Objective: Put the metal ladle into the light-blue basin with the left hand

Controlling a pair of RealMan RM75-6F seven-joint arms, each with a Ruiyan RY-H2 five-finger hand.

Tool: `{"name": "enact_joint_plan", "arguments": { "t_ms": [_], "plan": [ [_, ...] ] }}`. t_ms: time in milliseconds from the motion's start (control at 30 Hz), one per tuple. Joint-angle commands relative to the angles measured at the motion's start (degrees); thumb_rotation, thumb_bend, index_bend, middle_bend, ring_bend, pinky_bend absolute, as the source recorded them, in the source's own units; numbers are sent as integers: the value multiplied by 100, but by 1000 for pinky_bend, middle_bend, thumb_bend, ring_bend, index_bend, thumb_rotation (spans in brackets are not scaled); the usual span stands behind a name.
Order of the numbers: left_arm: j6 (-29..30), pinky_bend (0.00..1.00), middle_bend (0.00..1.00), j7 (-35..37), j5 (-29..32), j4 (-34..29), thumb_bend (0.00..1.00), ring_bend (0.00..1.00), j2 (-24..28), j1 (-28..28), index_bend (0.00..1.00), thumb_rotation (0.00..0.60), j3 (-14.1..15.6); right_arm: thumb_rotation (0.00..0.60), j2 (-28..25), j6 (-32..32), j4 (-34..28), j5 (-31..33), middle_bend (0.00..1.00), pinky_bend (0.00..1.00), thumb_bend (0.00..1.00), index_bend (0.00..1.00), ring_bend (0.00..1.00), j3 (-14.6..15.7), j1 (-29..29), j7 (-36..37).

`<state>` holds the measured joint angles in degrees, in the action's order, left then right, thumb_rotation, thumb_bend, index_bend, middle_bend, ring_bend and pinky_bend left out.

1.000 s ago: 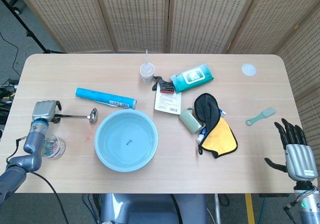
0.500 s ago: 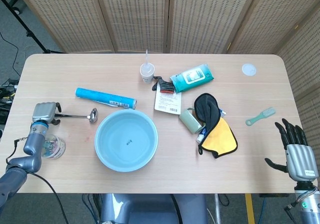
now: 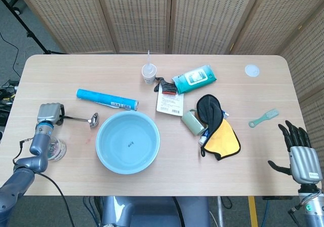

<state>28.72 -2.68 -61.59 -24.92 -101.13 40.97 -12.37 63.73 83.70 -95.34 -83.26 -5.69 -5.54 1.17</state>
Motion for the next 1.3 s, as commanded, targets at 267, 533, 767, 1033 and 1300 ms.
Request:
{"name": "enact_joint_plan", "arguments": {
  "t_ms": [267,533,767,1033,1300],
  "plan": [
    [993,952,994,36,-287,-1298,614,943,978,-333,862,600,-40,600,-69,25,-94,-68,0,0,0,0,0,26,19,102],
    [1727,952,994,-493,-216,-2640,613,943,1882,-706,872,600,-49,600,-124,72,-191,-149,0,0,0,0,0,55,44,168],
    [2154,952,994,-693,-17,-3583,613,943,2535,-1026,879,600,-95,600,-185,145,-290,-277,0,0,0,0,0,102,79,228],
    [2706,952,994,-881,-152,-4493,612,943,3277,-1327,883,600,-28,600,-256,242,-403,-408,0,0,0,0,0,139,120,310],
    [3024,952,994,-1029,-396,-5796,611,943,3946,-1343,883,600,-86,600,-360,345,-494,-477,0,0,0,0,0,142,166,448]
  ]
}}
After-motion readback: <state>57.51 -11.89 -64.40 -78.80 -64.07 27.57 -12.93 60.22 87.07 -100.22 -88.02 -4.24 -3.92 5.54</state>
